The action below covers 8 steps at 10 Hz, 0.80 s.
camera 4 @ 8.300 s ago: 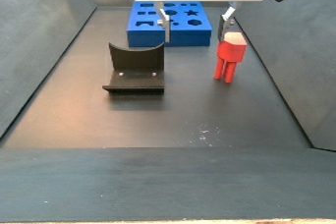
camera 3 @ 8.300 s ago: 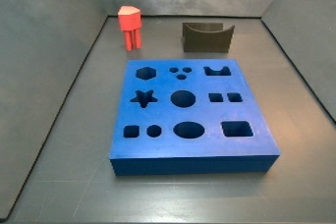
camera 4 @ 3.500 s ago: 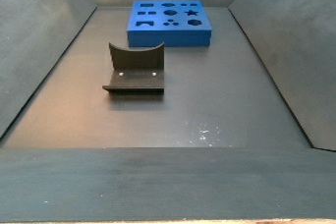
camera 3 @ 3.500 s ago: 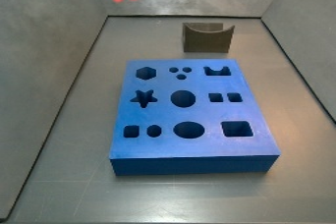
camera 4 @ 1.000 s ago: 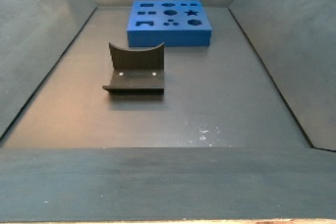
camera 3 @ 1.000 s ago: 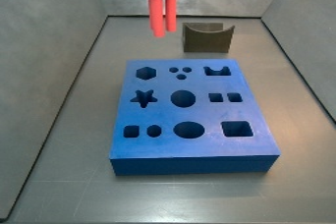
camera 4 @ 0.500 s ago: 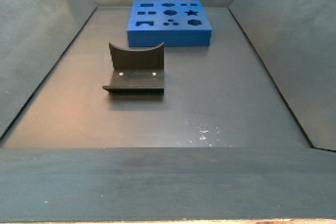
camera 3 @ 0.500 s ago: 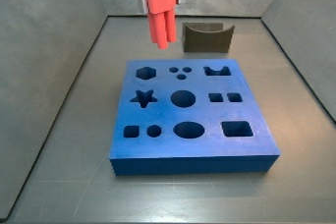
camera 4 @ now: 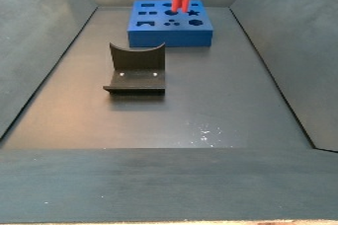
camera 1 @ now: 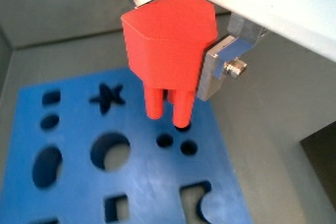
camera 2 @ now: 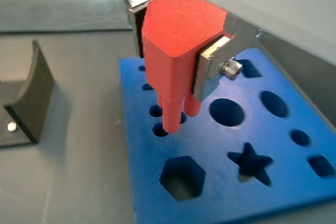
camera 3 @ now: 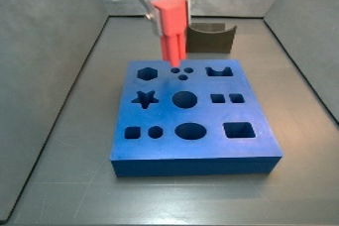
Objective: Pick up the 3 prong object. Move up. Move to above the board. Insert the 3 prong object.
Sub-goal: Insert the 3 prong object.
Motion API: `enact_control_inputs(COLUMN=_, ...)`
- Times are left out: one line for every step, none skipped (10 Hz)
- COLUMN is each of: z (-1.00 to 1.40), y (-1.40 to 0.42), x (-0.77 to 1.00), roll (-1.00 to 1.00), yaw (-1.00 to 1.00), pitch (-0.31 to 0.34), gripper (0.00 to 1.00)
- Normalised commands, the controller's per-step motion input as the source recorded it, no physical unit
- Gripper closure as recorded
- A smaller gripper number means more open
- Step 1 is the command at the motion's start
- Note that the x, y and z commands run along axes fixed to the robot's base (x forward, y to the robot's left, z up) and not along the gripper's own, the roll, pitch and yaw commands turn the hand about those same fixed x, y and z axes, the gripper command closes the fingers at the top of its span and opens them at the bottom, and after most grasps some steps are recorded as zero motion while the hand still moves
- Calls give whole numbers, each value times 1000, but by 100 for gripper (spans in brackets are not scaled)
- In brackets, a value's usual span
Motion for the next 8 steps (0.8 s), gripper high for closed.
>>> enact_control_inputs(z=-534, y=34, x=286, roll=166, yaw=491, pitch=0, gripper=100)
enact_control_inputs(z=-331, y=131, x=334, roll=163, yaw=369, pitch=37, gripper=100)
enact_control_inputs(z=-3, y=0, x=6, roll=26, yaw=0, pitch=83, gripper=100)
enact_control_inputs(z=-40, y=0, x=0, roll=0, yaw=0, pitch=0, gripper=100)
enact_control_inputs(z=-134, y=0, x=0, roll=0, yaw=0, pitch=-11, gripper=100)
enact_control_inputs(z=-289, y=0, x=0, roll=89, yaw=0, pitch=0, gripper=100)
enact_control_inputs(z=-351, y=0, x=0, roll=140, yaw=11, pitch=-14, gripper=100)
enact_control_inputs(z=-377, y=-9, x=11, roll=143, yaw=63, pitch=0, gripper=100)
